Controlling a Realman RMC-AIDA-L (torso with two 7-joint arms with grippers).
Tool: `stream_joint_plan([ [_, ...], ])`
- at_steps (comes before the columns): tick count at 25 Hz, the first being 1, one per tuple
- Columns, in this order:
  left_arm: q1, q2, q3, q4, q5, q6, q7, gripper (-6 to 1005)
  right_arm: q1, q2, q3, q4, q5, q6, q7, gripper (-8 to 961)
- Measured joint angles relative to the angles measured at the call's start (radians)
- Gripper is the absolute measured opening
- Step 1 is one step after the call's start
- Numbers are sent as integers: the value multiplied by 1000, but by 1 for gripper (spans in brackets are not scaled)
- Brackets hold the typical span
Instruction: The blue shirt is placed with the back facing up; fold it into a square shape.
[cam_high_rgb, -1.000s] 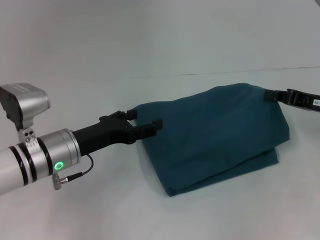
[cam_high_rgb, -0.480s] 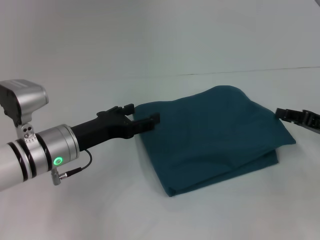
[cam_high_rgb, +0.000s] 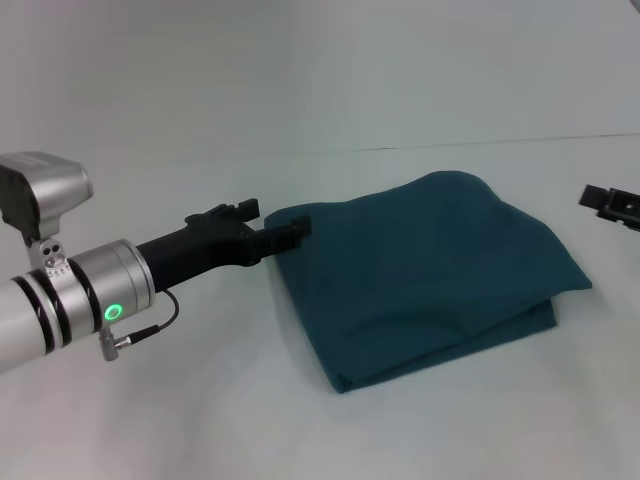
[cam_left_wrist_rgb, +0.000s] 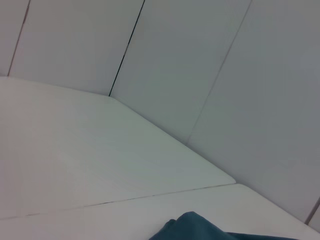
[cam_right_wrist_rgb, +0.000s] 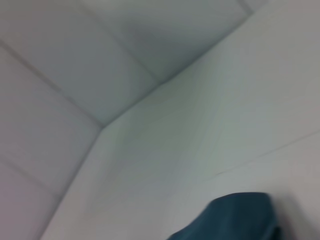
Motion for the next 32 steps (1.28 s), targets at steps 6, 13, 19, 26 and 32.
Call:
stream_joint_plan([
  [6, -4, -1, 0, -2, -1, 0, 0, 944, 27, -8, -65, 1, -26, -65, 16, 501],
  [13, -5, -2, 0, -3, -2, 0, 0, 943, 100, 12, -113, 47, -171, 21, 28, 317],
  [19, -2, -2, 0, -4, -2, 0, 0, 943, 146, 58, -116, 66, -287, 173, 41, 198],
  [26, 4, -2, 0, -4, -2, -3, 0, 942, 160, 88, -127, 66, -327, 285, 26, -4],
  [32, 3, -2, 0, -5, -2, -13, 0, 941, 150, 118, -114, 9, -228, 272, -83, 6],
])
